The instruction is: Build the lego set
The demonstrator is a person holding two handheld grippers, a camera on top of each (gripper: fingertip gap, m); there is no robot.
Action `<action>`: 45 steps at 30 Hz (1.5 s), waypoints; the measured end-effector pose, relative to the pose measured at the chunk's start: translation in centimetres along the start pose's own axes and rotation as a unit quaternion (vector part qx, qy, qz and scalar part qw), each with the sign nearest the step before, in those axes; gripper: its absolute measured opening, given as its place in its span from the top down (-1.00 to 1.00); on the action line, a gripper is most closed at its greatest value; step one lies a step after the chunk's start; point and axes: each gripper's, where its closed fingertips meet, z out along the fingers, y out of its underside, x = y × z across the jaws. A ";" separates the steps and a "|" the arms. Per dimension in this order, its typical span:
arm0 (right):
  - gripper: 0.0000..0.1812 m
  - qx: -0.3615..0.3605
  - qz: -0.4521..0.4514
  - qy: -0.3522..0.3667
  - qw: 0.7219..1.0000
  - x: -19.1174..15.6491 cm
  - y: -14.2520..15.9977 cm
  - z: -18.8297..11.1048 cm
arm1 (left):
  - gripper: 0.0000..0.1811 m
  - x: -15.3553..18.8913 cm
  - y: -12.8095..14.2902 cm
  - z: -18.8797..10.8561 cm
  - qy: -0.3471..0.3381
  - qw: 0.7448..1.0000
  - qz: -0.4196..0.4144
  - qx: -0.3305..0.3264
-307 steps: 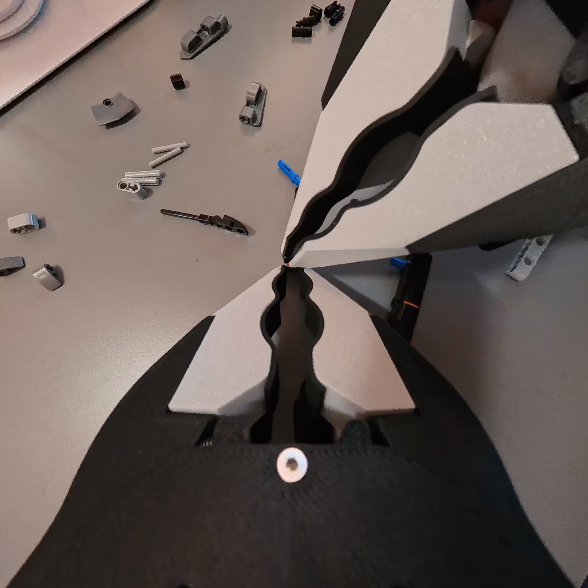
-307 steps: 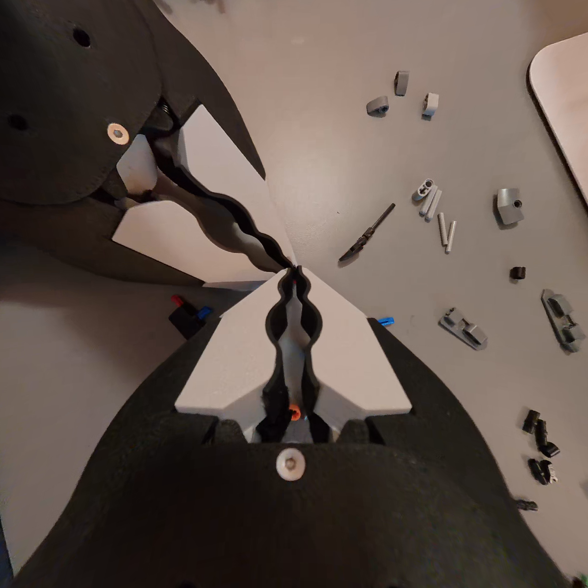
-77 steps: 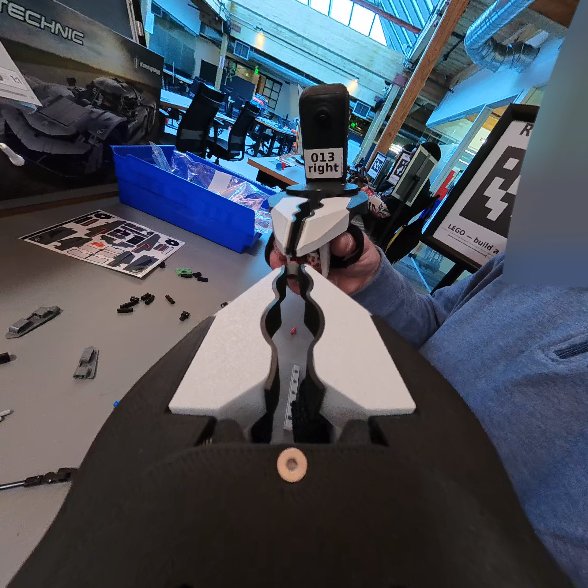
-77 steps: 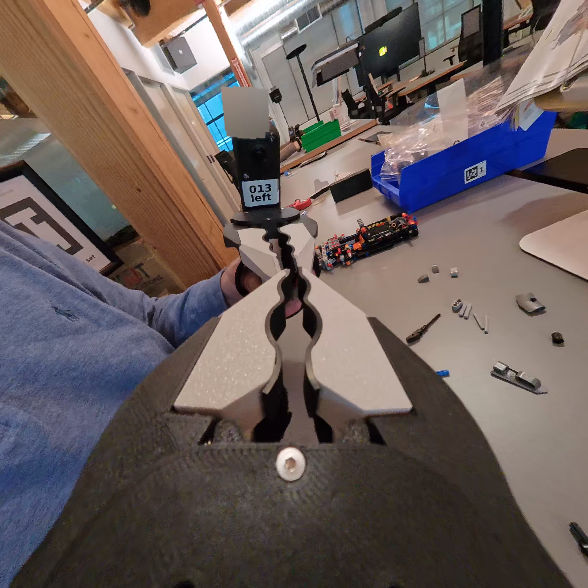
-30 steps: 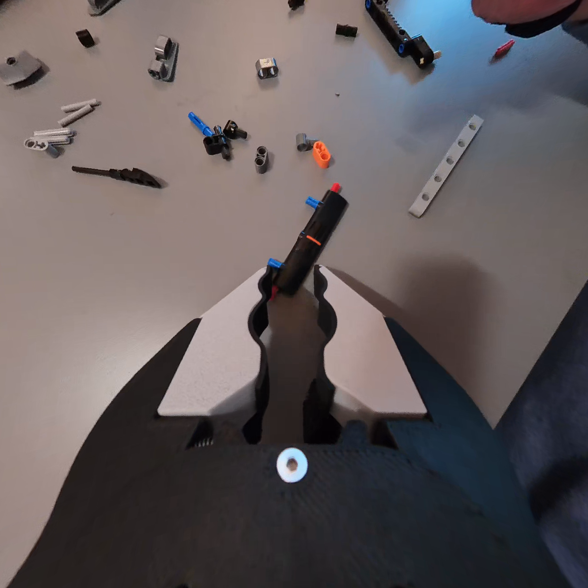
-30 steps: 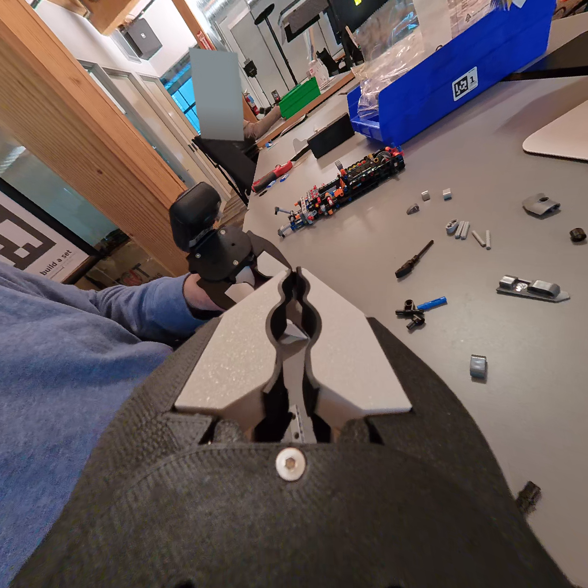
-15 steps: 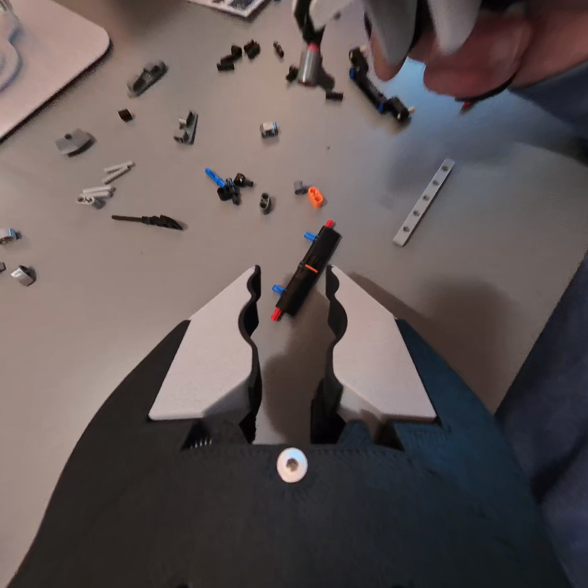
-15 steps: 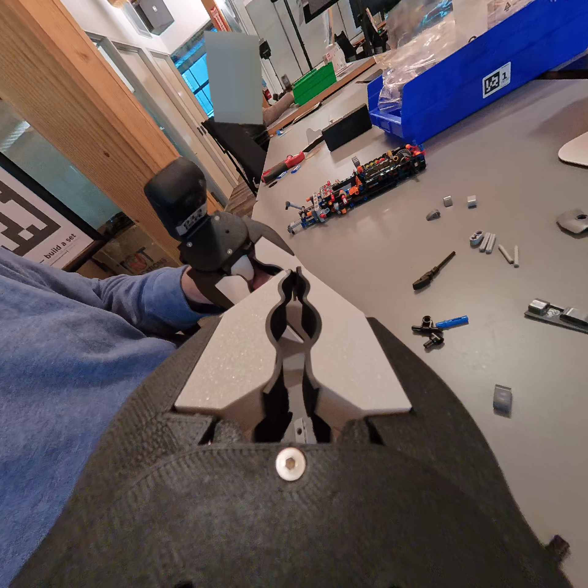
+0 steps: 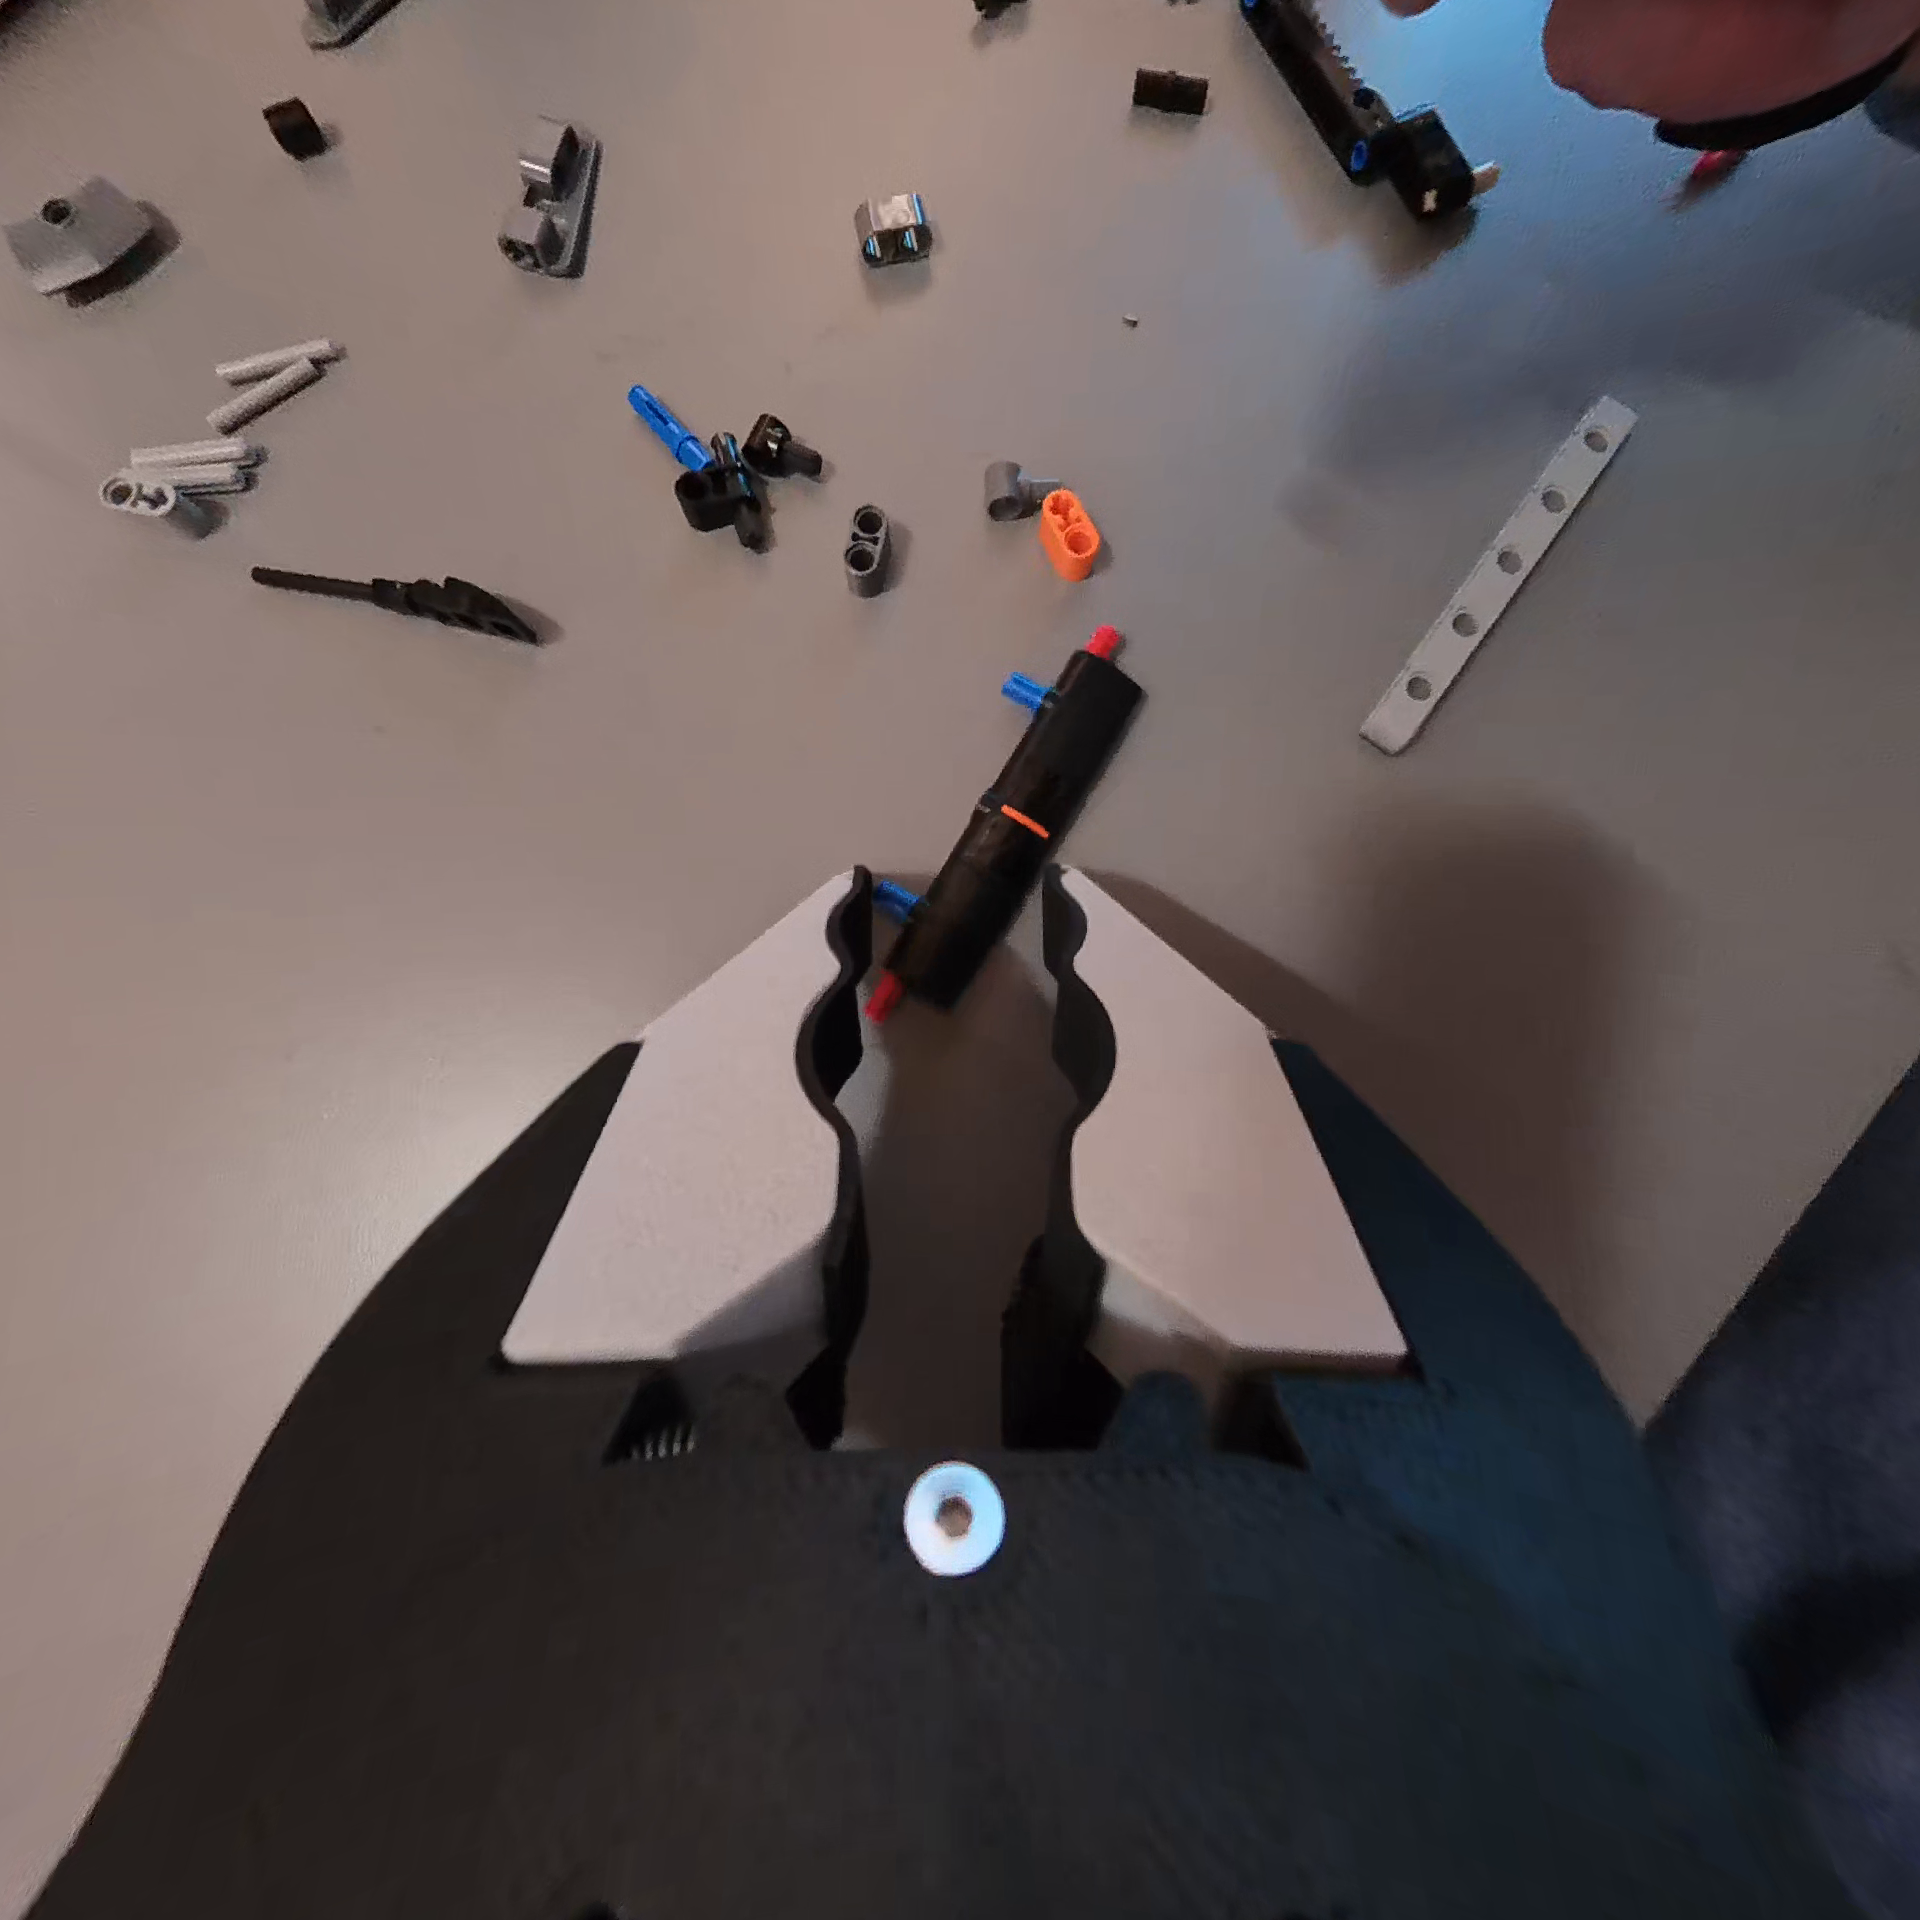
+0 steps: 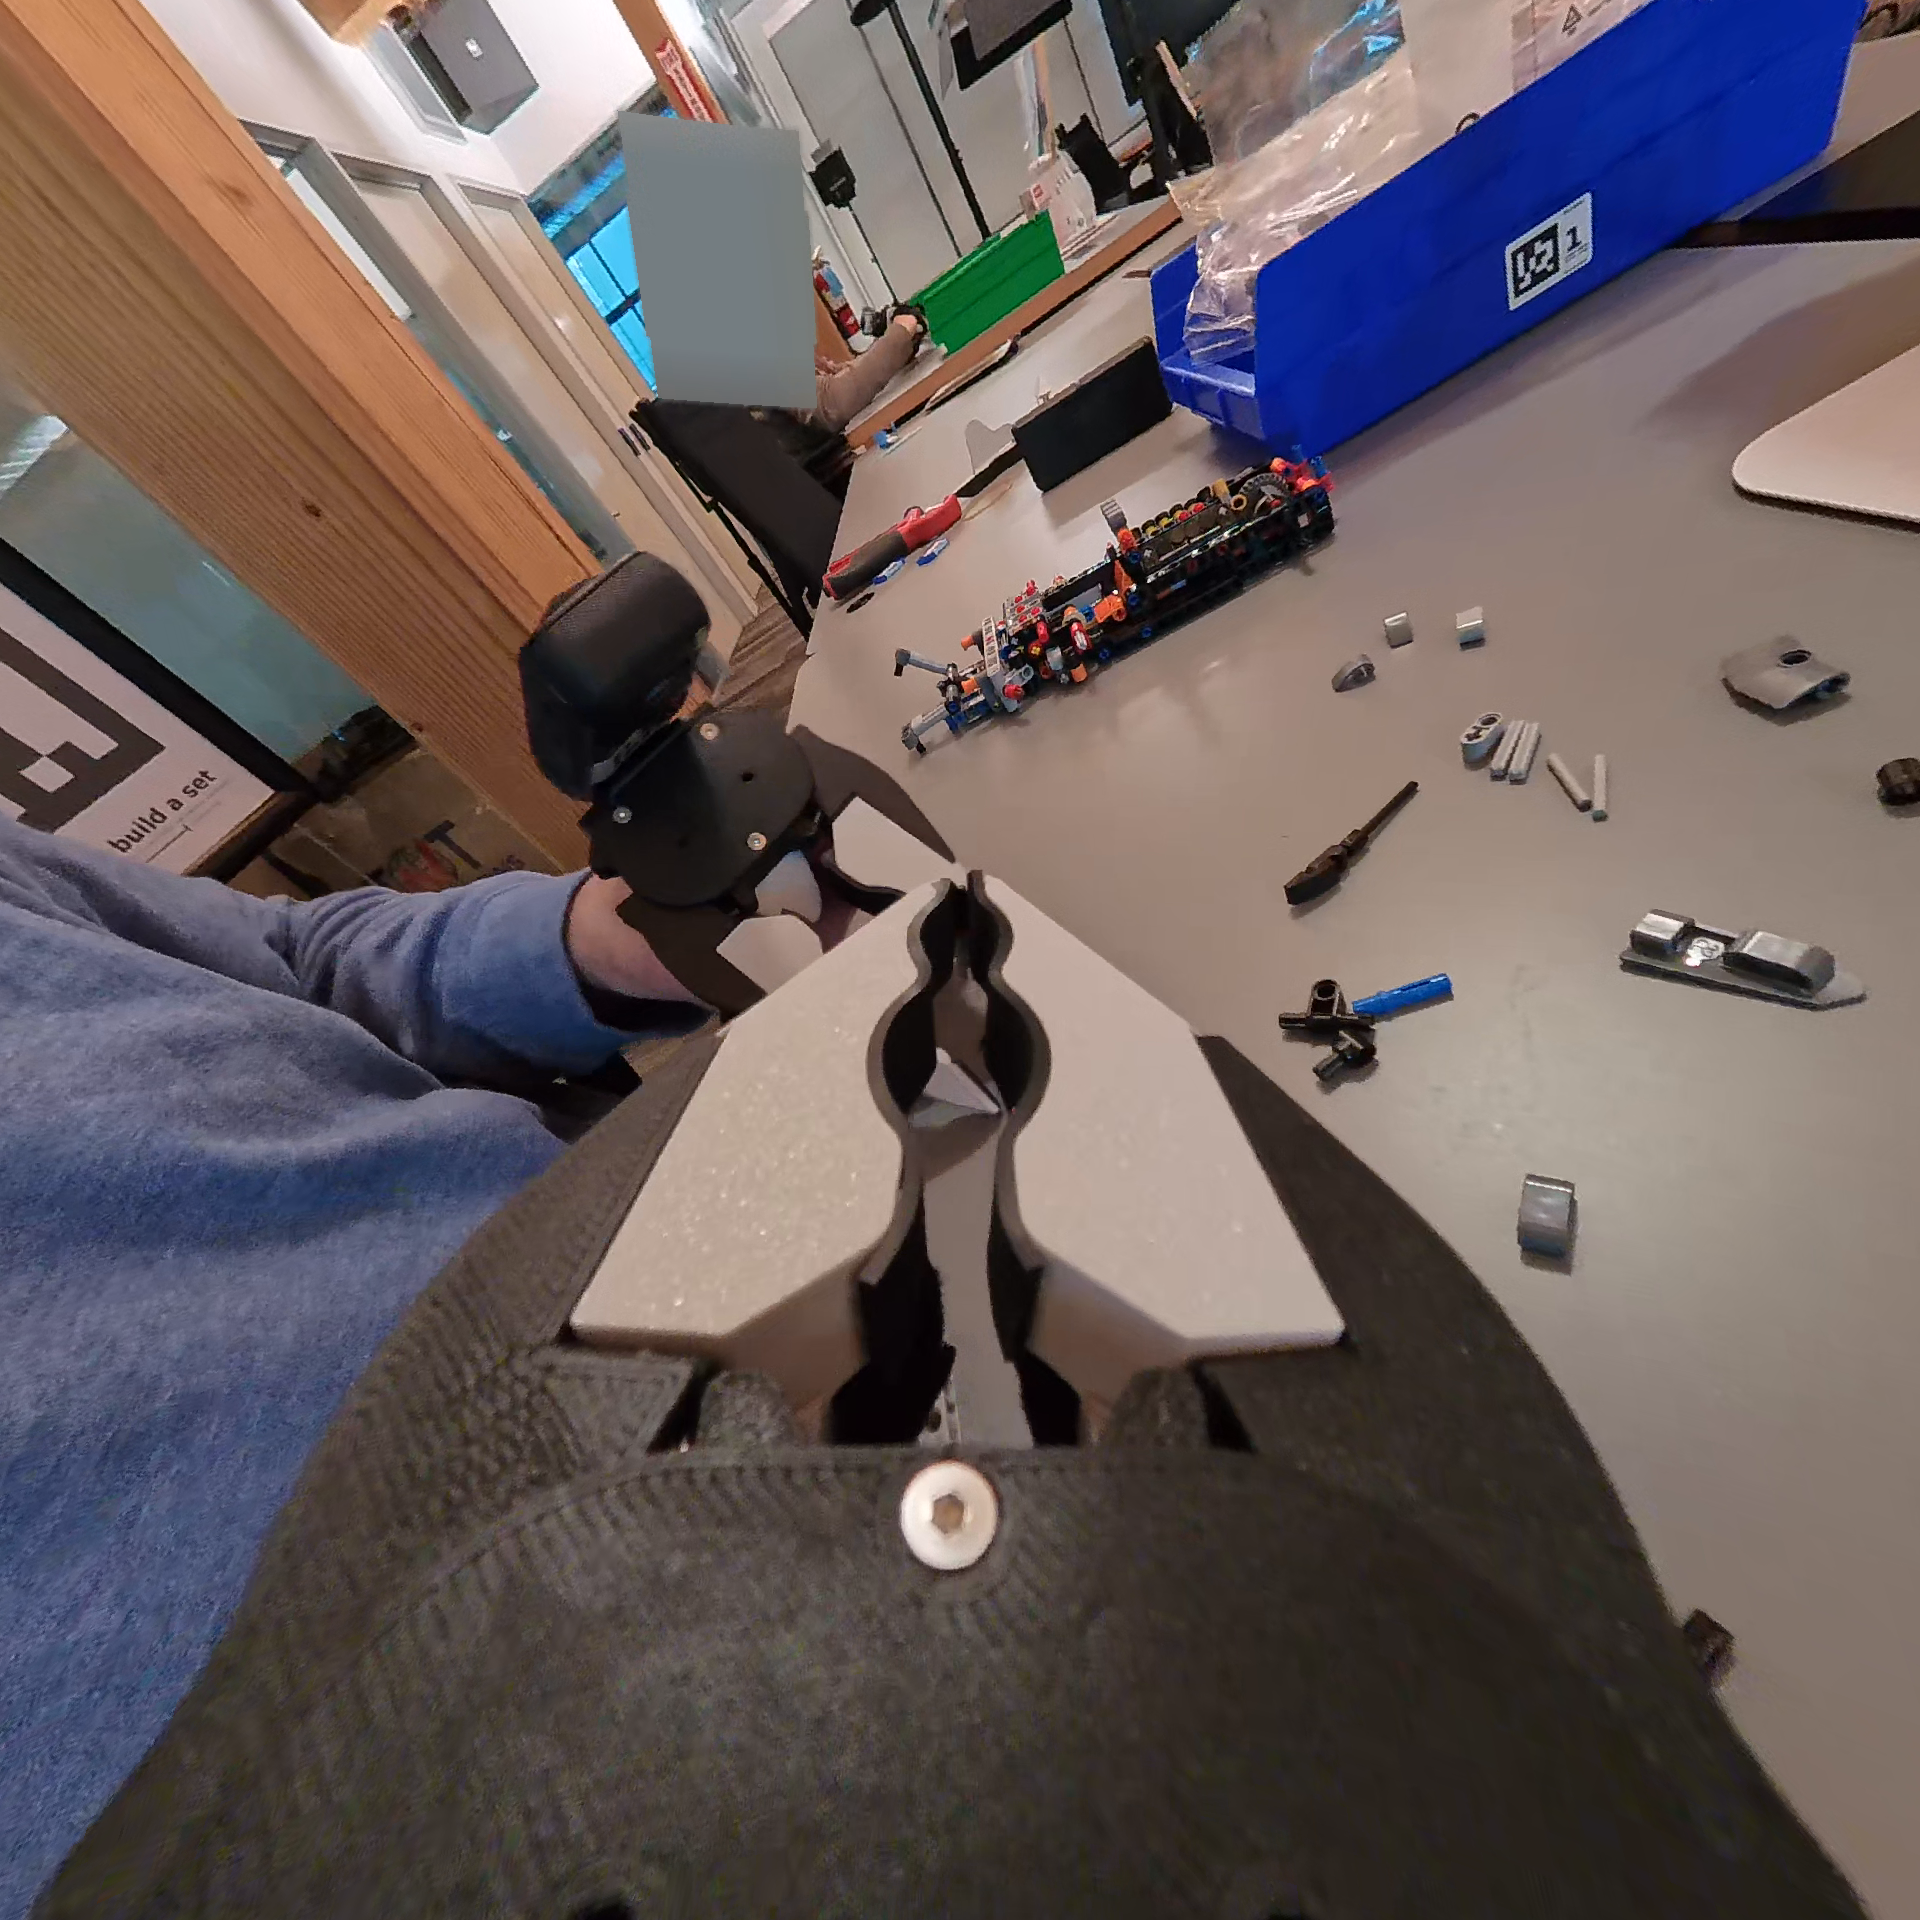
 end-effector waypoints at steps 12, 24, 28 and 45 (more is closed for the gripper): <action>1.00 0.004 0.004 0.002 1.000 0.6 0.3 -0.3 | 0.53 -0.1 0.2 -0.3 -0.012 0.999 -0.043 0.019; 1.00 0.010 0.006 0.001 1.000 1.0 0.3 -0.7 | 0.75 -0.1 0.1 -0.1 -0.014 0.999 -0.023 0.022; 1.00 0.013 0.007 0.003 1.000 1.1 0.3 -0.9 | 0.76 0.0 0.0 -0.1 -0.017 0.999 -0.013 0.025; 1.00 0.022 0.003 0.012 1.000 1.5 0.0 -1.6 | 0.77 -1.1 -1.5 -1.0 -0.069 0.993 0.079 0.060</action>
